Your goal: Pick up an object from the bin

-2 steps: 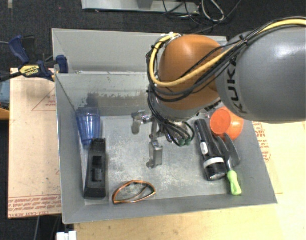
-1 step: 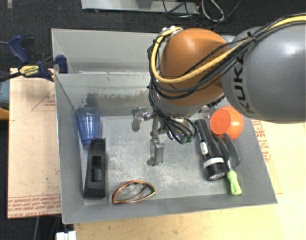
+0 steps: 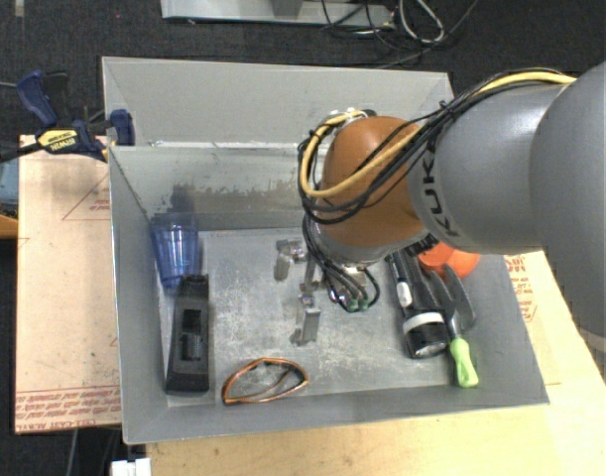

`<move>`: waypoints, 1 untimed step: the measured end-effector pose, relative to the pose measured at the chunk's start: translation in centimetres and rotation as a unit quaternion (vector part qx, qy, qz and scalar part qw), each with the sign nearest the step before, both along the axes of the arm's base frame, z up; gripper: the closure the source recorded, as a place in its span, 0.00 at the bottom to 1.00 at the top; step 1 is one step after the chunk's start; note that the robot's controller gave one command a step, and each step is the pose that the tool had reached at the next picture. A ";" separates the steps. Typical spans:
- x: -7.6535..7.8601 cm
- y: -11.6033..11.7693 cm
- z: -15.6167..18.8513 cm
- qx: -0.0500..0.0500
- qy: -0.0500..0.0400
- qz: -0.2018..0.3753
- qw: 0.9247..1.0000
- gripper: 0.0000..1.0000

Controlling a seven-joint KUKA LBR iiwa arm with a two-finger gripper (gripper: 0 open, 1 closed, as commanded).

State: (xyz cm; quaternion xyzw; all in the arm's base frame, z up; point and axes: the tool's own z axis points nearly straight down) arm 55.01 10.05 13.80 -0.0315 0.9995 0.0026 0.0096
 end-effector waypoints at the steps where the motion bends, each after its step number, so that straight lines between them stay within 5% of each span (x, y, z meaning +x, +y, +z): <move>1: -1.0 -0.1 1.3 -0.002 0.008 0.009 1.000 0.00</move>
Offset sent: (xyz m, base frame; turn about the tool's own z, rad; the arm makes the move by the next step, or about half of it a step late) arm -0.0127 0.0656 -0.0289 -0.0272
